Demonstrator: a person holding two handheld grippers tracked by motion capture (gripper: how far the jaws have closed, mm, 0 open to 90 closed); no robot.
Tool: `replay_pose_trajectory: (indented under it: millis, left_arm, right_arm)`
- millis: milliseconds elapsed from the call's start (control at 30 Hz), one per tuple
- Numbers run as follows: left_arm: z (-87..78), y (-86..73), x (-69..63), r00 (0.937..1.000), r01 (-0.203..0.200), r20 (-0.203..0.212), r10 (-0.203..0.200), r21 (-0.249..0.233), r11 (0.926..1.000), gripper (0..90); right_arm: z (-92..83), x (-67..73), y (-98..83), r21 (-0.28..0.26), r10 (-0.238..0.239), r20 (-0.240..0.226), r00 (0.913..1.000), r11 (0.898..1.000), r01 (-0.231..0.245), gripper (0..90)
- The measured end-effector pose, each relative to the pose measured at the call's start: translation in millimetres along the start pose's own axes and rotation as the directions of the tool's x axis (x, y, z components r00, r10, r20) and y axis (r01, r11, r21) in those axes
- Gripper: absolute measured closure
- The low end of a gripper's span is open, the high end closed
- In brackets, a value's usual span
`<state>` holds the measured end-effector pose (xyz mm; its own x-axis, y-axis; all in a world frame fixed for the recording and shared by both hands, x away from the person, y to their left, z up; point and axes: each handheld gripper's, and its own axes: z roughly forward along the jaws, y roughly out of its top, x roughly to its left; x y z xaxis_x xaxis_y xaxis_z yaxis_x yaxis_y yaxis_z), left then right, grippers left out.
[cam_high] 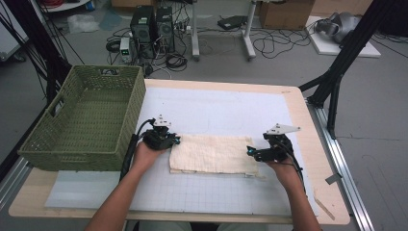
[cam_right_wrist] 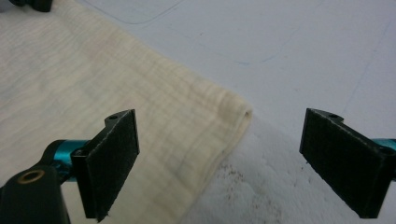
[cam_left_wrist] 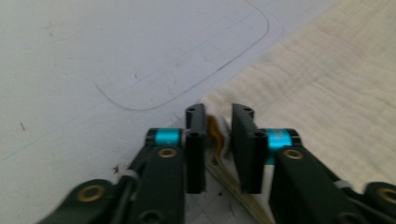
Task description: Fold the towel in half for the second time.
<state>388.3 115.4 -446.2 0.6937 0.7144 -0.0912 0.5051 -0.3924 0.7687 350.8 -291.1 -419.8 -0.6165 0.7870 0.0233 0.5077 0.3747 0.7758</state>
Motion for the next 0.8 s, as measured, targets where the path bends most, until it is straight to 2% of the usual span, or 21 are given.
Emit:
replay_pose_trajectory:
  millis: [100, 233, 333, 433, 500, 567, 800]
  left_arm:
    - [-0.6, -1.4, -0.8, 1.0000, -0.003, 0.002, 0.003, -0.014, 0.9999, 83.3]
    - [-0.9, -5.2, 0.7, 0.9996, 0.025, 0.013, -0.025, -0.045, 0.9987, 84.2]
    - [-2.2, -7.1, 2.7, 0.9987, 0.046, 0.026, -0.044, -0.066, 0.9967, 84.2]
    - [-3.2, -7.8, 3.9, 0.9975, 0.063, 0.037, -0.060, -0.086, 0.9943, 84.2]
    - [-3.8, -7.7, 4.0, 0.9975, 0.064, 0.036, -0.061, -0.094, 0.9935, 84.2]
    - [-4.2, -7.6, 4.4, 0.9972, 0.069, 0.034, -0.066, -0.101, 0.9925, 84.2]
    - [-4.6, -8.2, 6.0, 0.9970, 0.072, 0.035, -0.069, -0.095, 0.9929, 84.5]
  right_arm:
    - [10.7, -3.6, 8.1, 0.012, -0.002, -0.005, 1.0000, 1.000, 0.002, 11.2]
    - [25.5, -8.4, 14.2, 0.052, 0.007, 0.005, 1.0000, 0.999, -0.007, 11.3]
    - [37.4, -10.5, 14.6, 0.079, 0.016, -0.008, 0.9998, 0.997, -0.015, 11.5]
    - [45.6, -12.9, 12.5, 0.102, 0.024, -0.019, 0.9995, 0.995, -0.022, 22.8]
    - [47.8, -14.2, 12.2, 0.101, 0.020, -0.028, 0.9994, 0.995, -0.017, 34.4]
    - [49.4, -14.3, 12.3, 0.106, -0.005, -0.046, 0.9989, 0.994, 0.010, 47.4]
    - [48.3, -17.3, 11.5, 0.114, -0.027, -0.115, 0.9929, 0.993, 0.041, 70.1]
